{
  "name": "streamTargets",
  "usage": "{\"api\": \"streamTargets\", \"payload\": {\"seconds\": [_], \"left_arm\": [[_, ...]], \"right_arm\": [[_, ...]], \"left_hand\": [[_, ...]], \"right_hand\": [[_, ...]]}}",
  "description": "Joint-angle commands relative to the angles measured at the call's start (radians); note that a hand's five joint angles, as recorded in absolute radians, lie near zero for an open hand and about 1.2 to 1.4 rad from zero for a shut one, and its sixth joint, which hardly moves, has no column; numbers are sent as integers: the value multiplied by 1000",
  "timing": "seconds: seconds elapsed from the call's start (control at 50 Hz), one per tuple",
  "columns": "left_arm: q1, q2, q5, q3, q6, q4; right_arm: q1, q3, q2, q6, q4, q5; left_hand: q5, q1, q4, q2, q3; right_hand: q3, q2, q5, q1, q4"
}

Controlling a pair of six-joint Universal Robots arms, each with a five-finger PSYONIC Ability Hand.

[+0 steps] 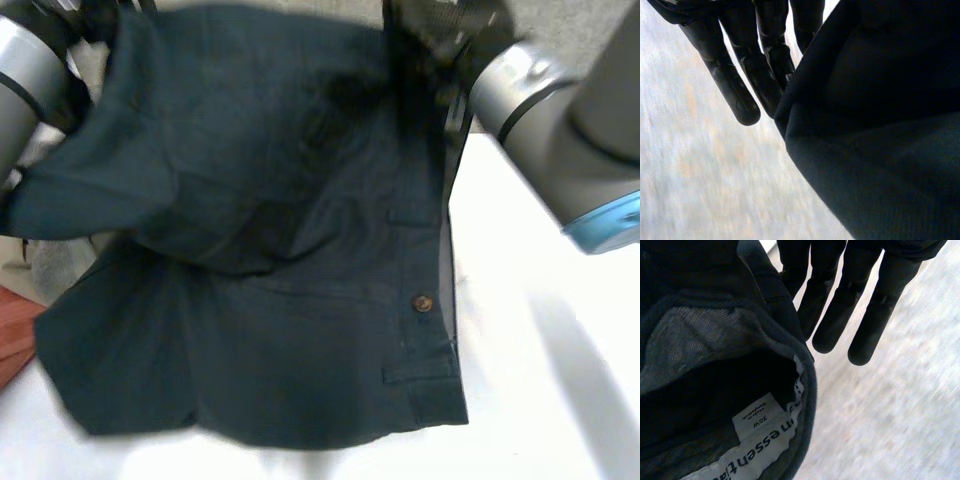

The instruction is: Fold the laundry.

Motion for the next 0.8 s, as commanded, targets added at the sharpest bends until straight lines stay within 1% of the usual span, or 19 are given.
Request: {"api": "streamTargets", "payload": {"seconds": [0.02,0.08,0.12,0.14,0.16,0.18,0.2,0.3,0.38,0.4,0.44,0.54,0.56,0.62,0.64,0.68,0.7,0.76,0.8], "left_arm": [[-3,-296,-7,75,26,41],[-3,-393,-8,129,32,78],[-5,-478,1,201,26,111],[-5,-503,6,226,23,119],[-7,-547,18,273,17,125],[-8,-566,27,295,12,125],[-10,-578,35,315,7,125],[-16,-582,13,367,3,98],[13,-497,-66,318,17,88],[26,-447,-91,277,32,88],[38,-390,-94,225,56,90],[62,-201,-19,27,164,69],[66,-139,17,-51,200,40],[67,-45,62,-179,266,-33],[69,15,84,-262,311,-86],[69,73,101,-352,352,-135],[66,128,119,-442,390,-183],[64,201,131,-573,447,-238],[64,263,139,-696,494,-278]], "right_arm": [[14,8,199,-35,-108,105],[12,-10,268,-57,-187,158],[14,-50,336,-80,-277,222],[14,-64,357,-86,-302,243],[15,-94,399,-95,-349,274],[17,-108,417,-100,-369,287],[17,-122,433,-106,-386,294],[15,-154,450,-110,-379,273],[14,-113,384,-81,-288,247],[11,-89,347,-72,-252,233],[11,-61,306,-66,-209,210],[9,57,154,-83,-29,100],[7,101,102,-90,38,69],[7,175,28,-110,147,40],[10,227,-16,-126,222,32],[12,289,-59,-140,291,24],[12,354,-99,-153,345,18],[14,456,-155,-173,401,-2],[11,565,-204,-195,402,-40]], "left_hand": [[216,249,196,197,203],[216,249,196,197,203],[216,249,196,197,203],[91,125,72,72,78],[-433,-400,-453,-452,-446],[-799,-765,-818,-818,-812],[-1006,-972,-1025,-1025,-1019],[-1006,-972,-1025,-1025,-1019],[-1006,-972,-1025,-1025,-1019],[-1006,-972,-1025,-1025,-1019],[-1006,-972,-1025,-1025,-1019],[-1006,-972,-1025,-1025,-1019],[-1006,-972,-1025,-1025,-1019],[-1006,-972,-1025,-1025,-1019],[-1006,-972,-1025,-1025,-1019],[-1006,-972,-1025,-1025,-1019],[-1006,-972,-1025,-1025,-1019],[-997,-963,-1016,-1016,-1010],[-905,-872,-925,-924,-919]], "right_hand": [[204,218,209,292,196],[204,218,209,292,196],[204,218,209,292,196],[88,102,92,176,79],[-751,-737,-746,-663,-759],[-1017,-1003,-1013,-929,-1026],[-1017,-1003,-1013,-929,-1026],[-1017,-1003,-1013,-929,-1026],[-1017,-1003,-1013,-929,-1026],[-1017,-1003,-1013,-929,-1026],[-1017,-1003,-1013,-929,-1026],[-1017,-1003,-1013,-929,-1026],[-1017,-1003,-1013,-929,-1026],[-1015,-1001,-1010,-927,-1023],[-959,-945,-954,-871,-968],[-871,-857,-866,-783,-879],[-810,-796,-805,-722,-818],[-689,-675,-684,-601,-697],[-586,-572,-581,-498,-595]]}}
